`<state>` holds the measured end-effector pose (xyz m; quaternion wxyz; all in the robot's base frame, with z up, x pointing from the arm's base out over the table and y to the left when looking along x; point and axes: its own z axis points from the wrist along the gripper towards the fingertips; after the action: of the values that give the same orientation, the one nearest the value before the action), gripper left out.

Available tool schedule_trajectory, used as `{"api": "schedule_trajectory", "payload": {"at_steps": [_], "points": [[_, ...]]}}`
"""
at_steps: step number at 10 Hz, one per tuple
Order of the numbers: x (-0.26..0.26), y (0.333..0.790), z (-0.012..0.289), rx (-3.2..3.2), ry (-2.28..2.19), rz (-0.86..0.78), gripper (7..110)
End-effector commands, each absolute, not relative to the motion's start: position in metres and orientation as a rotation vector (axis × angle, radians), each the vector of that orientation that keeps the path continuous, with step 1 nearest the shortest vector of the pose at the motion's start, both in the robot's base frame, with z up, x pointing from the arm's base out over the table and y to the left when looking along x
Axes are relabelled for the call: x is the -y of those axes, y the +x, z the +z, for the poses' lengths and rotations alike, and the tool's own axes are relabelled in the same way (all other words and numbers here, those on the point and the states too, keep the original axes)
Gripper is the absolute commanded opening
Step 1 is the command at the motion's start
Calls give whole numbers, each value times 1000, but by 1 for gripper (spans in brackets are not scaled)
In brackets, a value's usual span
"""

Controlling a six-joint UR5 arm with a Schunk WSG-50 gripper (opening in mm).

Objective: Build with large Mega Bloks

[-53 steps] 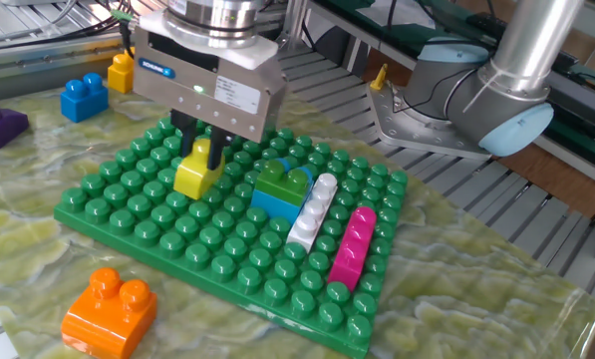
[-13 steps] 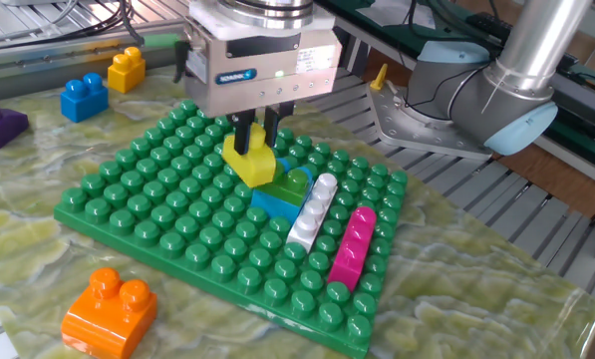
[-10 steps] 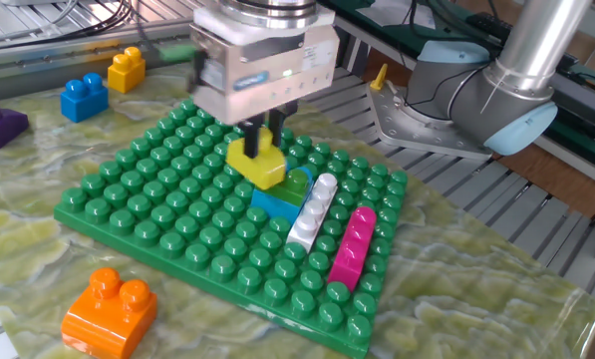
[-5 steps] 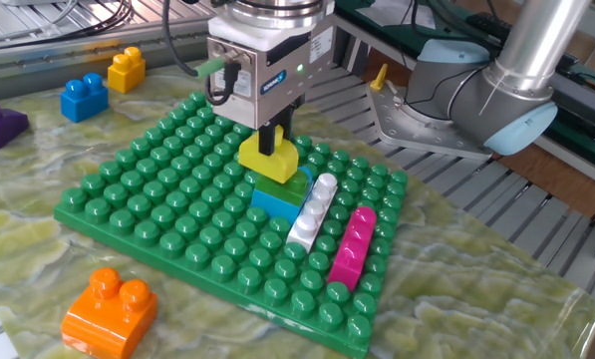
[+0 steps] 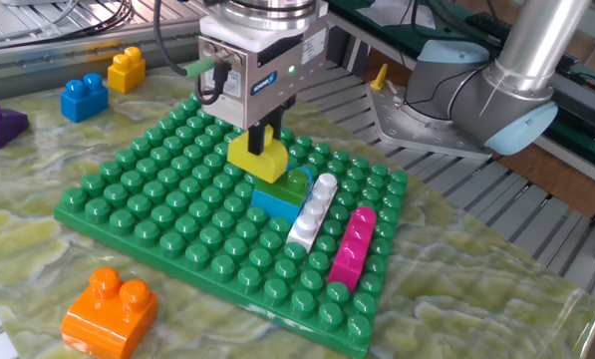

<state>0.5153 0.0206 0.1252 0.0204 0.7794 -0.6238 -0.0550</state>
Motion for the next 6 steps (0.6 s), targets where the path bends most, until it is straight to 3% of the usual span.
{"api": "schedule_trajectory", "payload": {"at_steps": [1,4,6], "points": [[-12,521,125,1917,2416,-102,7],[-36,513,127,1957,2442,-235,7],[-21,518,125,2038,2335,-145,7]]}}
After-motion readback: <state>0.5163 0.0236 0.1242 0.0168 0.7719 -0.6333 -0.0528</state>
